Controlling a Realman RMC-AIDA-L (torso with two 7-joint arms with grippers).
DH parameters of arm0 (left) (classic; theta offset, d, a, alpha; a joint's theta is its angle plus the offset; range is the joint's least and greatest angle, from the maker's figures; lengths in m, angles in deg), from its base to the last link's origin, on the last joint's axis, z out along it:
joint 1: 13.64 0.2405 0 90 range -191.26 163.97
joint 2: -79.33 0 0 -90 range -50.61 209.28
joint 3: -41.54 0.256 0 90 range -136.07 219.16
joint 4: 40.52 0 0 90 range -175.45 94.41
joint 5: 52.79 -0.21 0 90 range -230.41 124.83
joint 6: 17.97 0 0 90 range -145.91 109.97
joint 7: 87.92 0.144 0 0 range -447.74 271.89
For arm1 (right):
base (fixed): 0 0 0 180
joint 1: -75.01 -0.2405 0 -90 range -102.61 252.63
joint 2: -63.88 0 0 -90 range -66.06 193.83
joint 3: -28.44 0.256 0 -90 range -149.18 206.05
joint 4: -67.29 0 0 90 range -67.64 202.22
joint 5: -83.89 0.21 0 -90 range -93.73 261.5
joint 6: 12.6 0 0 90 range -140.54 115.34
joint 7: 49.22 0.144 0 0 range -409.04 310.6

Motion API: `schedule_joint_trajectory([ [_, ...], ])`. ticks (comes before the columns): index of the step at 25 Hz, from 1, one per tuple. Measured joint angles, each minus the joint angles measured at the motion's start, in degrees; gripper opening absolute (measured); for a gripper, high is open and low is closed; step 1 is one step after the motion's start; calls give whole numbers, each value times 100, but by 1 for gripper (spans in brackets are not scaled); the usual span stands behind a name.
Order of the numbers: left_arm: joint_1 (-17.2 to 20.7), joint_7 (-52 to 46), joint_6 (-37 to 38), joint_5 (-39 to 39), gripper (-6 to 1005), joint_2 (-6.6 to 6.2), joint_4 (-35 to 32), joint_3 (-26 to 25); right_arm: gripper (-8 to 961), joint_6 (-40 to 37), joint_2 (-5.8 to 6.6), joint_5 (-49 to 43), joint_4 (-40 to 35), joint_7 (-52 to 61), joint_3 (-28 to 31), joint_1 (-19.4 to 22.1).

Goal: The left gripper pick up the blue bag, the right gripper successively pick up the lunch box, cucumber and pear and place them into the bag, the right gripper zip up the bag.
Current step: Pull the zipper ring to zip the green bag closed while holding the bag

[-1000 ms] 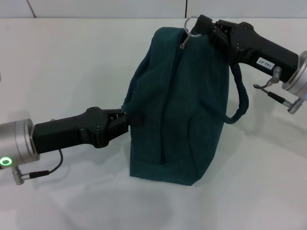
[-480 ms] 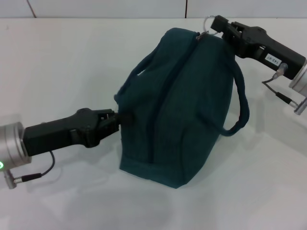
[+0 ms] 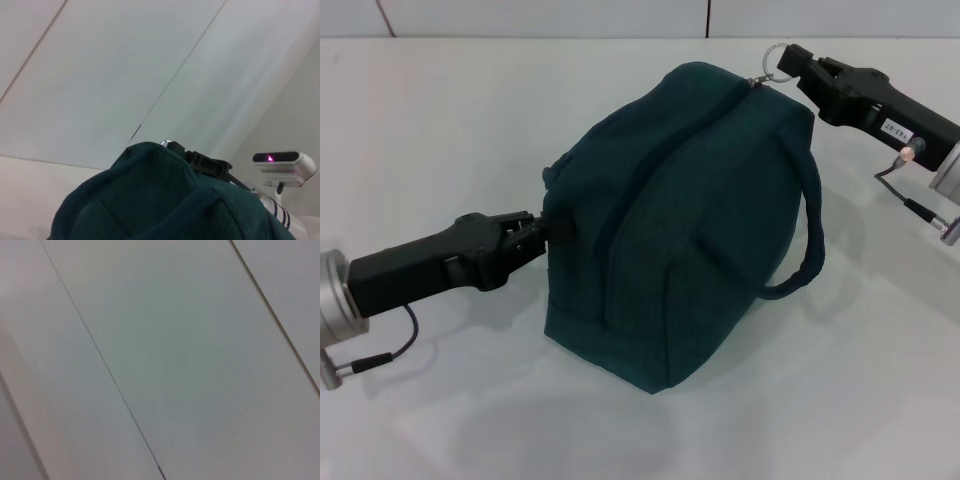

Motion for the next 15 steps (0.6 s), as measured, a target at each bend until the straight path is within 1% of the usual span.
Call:
schedule_joint_trajectory([
  [4,-25,16,59,0,101,6,16,73,8,-29,-4,1,0,0,0,-1],
  [7,-49,64,133,10,106,-22,6,81,8,-48,1,0,0,0,0,-2],
  [8,-55,52,141,38,108,-34,-3,50,8,-58,4,0,0,0,-1,-3],
  [10,-65,-165,144,156,111,-65,-31,-289,8,-72,4,0,-1,2,-3,-2],
  [11,-65,-165,144,156,148,-65,-31,-289,8,-83,4,0,-1,3,-3,8],
  [15,-148,-484,132,207,298,-124,-55,-921,8,-204,11,0,-2,7,-4,65],
])
